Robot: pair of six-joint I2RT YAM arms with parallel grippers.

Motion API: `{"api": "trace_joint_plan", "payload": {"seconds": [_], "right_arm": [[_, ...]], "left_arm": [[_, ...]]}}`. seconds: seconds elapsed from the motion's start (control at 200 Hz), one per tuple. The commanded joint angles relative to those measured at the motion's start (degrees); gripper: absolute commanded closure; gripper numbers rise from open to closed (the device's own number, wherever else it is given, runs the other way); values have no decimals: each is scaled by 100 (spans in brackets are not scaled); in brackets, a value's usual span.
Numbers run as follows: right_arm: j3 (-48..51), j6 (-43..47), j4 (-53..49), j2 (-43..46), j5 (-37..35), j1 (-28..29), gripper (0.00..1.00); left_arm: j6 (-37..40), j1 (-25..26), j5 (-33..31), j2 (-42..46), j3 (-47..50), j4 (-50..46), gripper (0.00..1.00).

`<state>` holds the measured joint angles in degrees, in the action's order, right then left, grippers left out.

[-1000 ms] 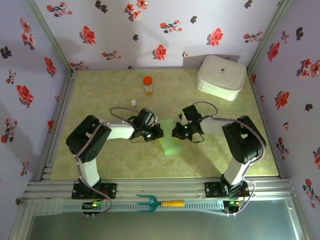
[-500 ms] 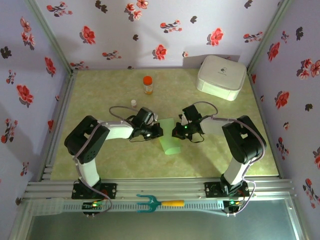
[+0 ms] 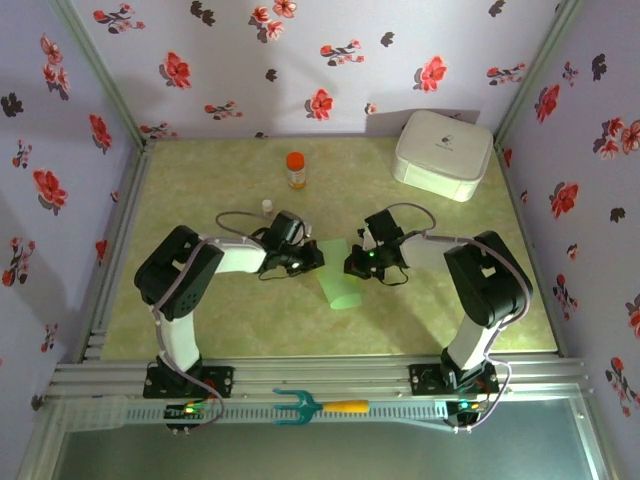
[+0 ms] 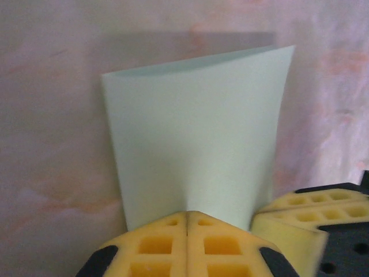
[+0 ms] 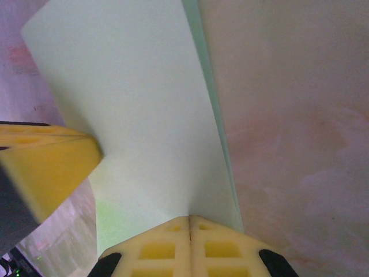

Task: Fold a paper plane with a square sheet of paper (pick it up from the middle)
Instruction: First fold the square sheet of paper in half at the center of the table.

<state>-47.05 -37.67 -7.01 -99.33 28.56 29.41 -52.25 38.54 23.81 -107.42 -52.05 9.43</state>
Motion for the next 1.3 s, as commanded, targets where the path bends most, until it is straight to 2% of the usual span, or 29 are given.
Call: {"api": "trace_joint_plan", "payload": {"seconds": [0.0,0.3,0.515,0.79,0.985,1.295], "right_arm": [[262,-47,-406,-287,-633,30,100],[264,-31,-416,-263,-635,30,100],[258,-36,-402,-281,-635,30,100],[266,-31,-398,-298,-624,30,100],[278,-24,-376,-324,-624,30,100],[289,-34,-370,-321,-637,30,100]], "left_arm": [[-78,-66,-34,-179,79,-292,98],[291,-84,-55,8,-608,-1204,98],[358,-178,207,-102,-876,-1124,97],[218,-417,375,-518,-622,-680,97],[140,-585,120,-619,-587,-682,97],[74,-778,-275,-639,-1059,-1378,97]]}}
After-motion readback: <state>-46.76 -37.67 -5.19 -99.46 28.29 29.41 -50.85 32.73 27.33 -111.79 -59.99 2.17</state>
